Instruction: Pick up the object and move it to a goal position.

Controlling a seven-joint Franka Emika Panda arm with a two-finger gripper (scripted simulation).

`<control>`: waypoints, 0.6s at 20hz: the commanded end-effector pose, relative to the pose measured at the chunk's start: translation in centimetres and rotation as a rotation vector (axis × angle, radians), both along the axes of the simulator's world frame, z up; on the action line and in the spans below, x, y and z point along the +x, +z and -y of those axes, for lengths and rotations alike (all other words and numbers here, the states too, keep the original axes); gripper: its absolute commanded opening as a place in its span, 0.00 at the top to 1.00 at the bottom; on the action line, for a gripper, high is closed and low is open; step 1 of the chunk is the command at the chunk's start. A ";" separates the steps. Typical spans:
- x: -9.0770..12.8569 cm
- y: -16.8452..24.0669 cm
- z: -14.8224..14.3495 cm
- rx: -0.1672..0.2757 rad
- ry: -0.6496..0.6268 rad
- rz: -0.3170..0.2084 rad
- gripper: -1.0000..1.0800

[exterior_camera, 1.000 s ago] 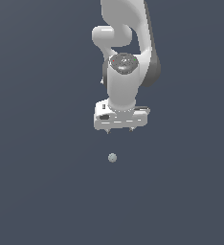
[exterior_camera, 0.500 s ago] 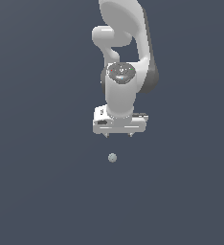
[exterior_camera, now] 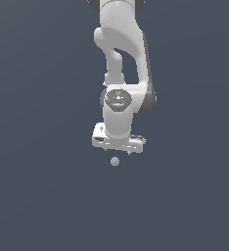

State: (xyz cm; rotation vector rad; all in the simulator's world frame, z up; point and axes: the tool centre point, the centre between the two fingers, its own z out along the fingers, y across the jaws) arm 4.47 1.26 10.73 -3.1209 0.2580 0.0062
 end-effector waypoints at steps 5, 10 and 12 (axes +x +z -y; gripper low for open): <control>1.2 -2.8 0.8 -0.008 -0.090 0.002 0.04; 1.5 -3.6 1.0 -0.010 -0.116 0.003 0.04; 1.4 -3.5 1.0 -0.010 -0.112 0.001 0.04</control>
